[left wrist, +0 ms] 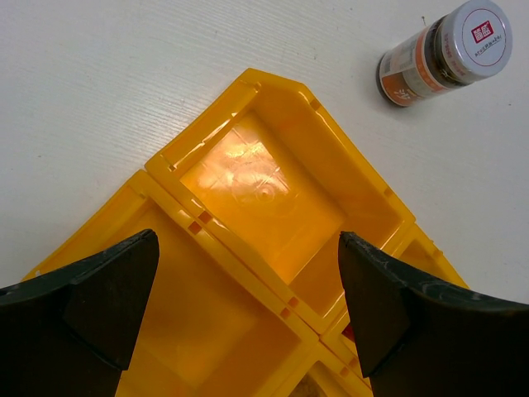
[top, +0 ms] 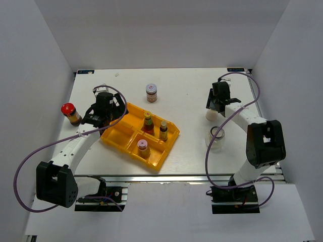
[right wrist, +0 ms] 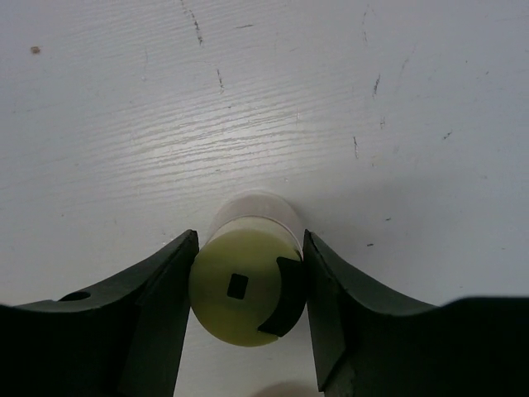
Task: Organize the condiment bottles
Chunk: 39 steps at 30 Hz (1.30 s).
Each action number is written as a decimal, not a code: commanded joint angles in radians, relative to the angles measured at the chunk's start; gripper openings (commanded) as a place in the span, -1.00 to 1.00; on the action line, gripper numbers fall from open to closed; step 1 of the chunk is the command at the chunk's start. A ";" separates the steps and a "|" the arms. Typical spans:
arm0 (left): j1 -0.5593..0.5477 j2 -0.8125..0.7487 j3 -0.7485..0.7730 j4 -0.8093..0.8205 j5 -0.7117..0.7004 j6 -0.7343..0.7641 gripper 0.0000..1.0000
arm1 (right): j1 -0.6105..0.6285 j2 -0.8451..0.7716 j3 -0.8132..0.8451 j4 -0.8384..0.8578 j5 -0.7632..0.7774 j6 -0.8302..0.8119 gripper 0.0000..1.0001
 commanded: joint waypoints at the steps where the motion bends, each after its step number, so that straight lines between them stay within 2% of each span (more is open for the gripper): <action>1: 0.004 -0.015 0.008 0.010 -0.003 0.005 0.96 | -0.004 -0.013 0.034 0.010 0.031 0.017 -0.08; 2: 0.006 -0.018 0.008 0.012 -0.003 0.005 0.96 | -0.004 -0.027 0.033 0.008 0.031 0.011 -0.14; 3: 0.004 -0.023 0.008 0.010 -0.003 0.004 0.96 | -0.004 -0.035 0.031 0.007 0.034 0.008 -0.32; 4: 0.004 -0.024 0.006 0.010 -0.002 0.004 0.96 | -0.006 -0.045 0.031 -0.002 0.031 0.004 -0.39; 10: 0.006 -0.037 0.003 0.010 0.001 -0.002 0.96 | 0.037 -0.212 -0.007 0.019 -0.056 -0.071 -0.57; 12: 0.004 -0.038 0.003 0.010 0.003 -0.005 0.96 | 0.097 -0.297 -0.022 0.027 -0.065 -0.093 -0.66; 16: 0.004 -0.044 0.003 0.015 0.013 -0.010 0.96 | 0.232 -0.479 -0.044 0.045 -0.211 -0.186 -0.71; 17: 0.004 -0.044 0.002 0.015 0.015 -0.011 0.96 | 0.303 -0.505 -0.048 0.048 -0.235 -0.203 -0.72; 22: 0.006 -0.041 0.000 0.013 0.018 -0.013 0.96 | 0.480 -0.593 -0.047 -0.003 -0.471 -0.256 -0.76; 26: 0.004 -0.034 0.003 0.013 0.023 -0.011 0.96 | 0.672 -0.587 -0.073 -0.030 -0.489 -0.314 -0.77; 29: 0.006 -0.027 0.008 0.013 0.023 -0.010 0.96 | 0.758 -0.549 -0.085 -0.055 -0.481 -0.308 -0.77; 35: 0.004 -0.004 0.015 0.022 0.046 -0.005 0.96 | 0.873 -0.425 -0.088 -0.044 -0.411 -0.300 -0.77; 37: 0.004 0.009 0.025 0.021 0.053 -0.001 0.96 | 0.895 -0.382 -0.090 0.000 -0.311 -0.292 -0.77; 39: 0.004 0.019 0.028 0.019 0.061 0.002 0.96 | 0.908 -0.346 -0.091 0.020 -0.277 -0.263 -0.77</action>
